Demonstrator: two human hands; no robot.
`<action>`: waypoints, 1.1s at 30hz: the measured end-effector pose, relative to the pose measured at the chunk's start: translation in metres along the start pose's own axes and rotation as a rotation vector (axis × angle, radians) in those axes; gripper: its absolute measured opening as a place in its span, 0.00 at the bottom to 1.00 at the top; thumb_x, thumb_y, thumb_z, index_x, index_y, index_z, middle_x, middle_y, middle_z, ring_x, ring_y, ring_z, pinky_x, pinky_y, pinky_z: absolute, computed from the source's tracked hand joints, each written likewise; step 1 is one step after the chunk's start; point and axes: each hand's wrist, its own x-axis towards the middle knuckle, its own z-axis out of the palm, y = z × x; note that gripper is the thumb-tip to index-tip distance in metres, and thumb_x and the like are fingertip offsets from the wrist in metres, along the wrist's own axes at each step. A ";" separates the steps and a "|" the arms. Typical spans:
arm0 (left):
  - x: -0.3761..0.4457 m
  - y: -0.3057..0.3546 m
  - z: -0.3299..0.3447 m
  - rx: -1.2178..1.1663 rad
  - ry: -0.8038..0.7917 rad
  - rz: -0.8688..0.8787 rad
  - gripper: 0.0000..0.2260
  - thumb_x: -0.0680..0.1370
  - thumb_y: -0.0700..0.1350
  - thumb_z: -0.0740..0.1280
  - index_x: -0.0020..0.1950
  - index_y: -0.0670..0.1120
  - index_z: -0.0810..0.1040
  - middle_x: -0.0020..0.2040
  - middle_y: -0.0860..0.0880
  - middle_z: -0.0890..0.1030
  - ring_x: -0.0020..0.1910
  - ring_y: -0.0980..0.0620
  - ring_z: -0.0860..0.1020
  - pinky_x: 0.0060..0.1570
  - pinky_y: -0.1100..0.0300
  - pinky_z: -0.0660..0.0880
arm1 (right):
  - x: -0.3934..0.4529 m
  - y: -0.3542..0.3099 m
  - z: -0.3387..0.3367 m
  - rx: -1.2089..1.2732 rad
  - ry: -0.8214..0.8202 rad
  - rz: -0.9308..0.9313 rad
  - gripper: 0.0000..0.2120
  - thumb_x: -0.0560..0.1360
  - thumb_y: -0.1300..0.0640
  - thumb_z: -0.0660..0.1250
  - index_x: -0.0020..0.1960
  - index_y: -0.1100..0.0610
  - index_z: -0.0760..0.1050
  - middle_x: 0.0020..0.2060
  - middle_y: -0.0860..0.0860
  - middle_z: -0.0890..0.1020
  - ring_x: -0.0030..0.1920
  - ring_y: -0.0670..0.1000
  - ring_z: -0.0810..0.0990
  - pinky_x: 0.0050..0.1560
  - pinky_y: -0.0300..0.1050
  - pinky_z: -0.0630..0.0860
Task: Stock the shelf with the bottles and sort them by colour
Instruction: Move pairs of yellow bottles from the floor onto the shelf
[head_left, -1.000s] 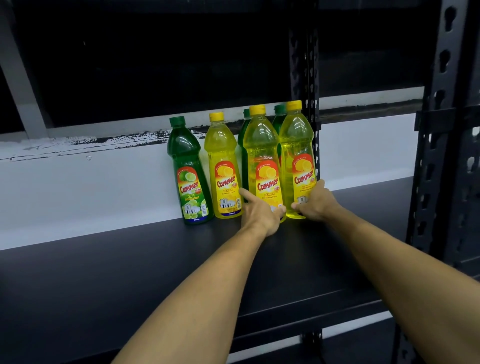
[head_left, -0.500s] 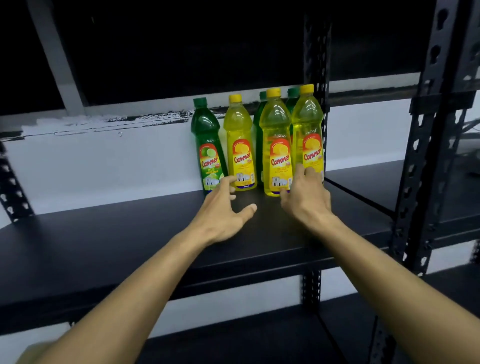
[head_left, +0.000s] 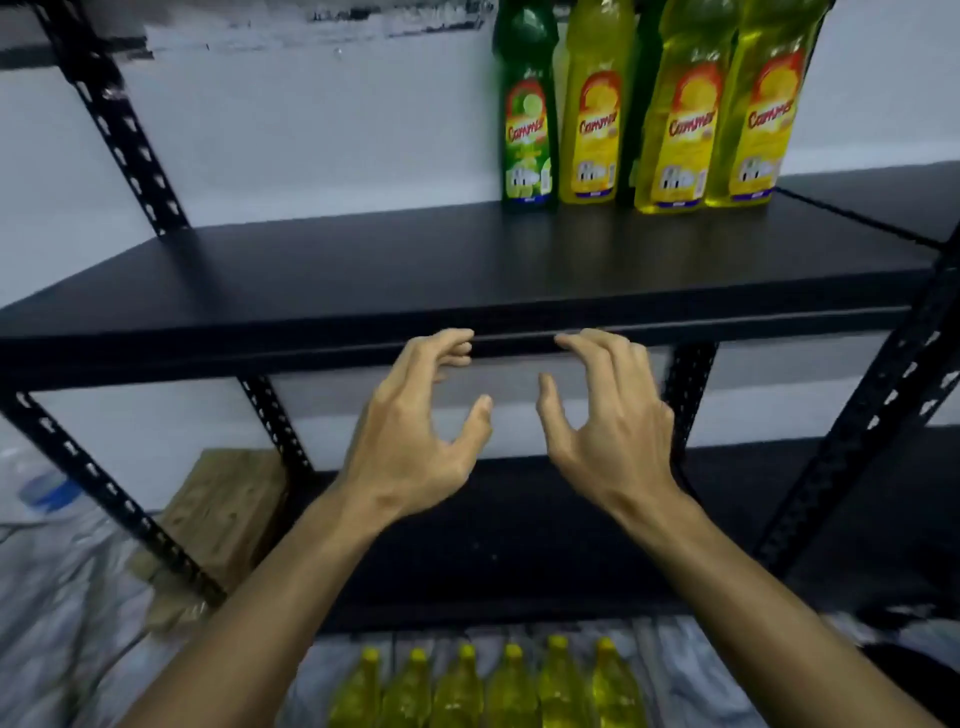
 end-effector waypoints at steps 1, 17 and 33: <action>-0.016 -0.010 0.004 0.027 -0.027 -0.029 0.25 0.75 0.47 0.69 0.71 0.46 0.67 0.62 0.53 0.75 0.62 0.58 0.74 0.61 0.57 0.74 | -0.017 0.000 0.010 0.016 -0.054 -0.001 0.16 0.75 0.54 0.67 0.61 0.59 0.75 0.55 0.54 0.78 0.55 0.52 0.74 0.34 0.38 0.66; -0.196 -0.154 0.128 0.211 -0.753 -0.565 0.27 0.79 0.54 0.63 0.75 0.51 0.58 0.68 0.51 0.71 0.65 0.52 0.73 0.58 0.52 0.73 | -0.250 0.069 0.116 -0.016 -1.006 0.297 0.18 0.78 0.56 0.62 0.67 0.56 0.70 0.60 0.53 0.73 0.56 0.57 0.77 0.43 0.53 0.76; -0.301 -0.171 0.210 0.279 -1.216 -0.604 0.27 0.80 0.52 0.63 0.75 0.46 0.57 0.68 0.41 0.71 0.62 0.37 0.74 0.56 0.47 0.73 | -0.408 0.084 0.141 -0.181 -1.582 1.161 0.48 0.76 0.43 0.65 0.76 0.67 0.37 0.70 0.63 0.66 0.68 0.61 0.70 0.62 0.50 0.70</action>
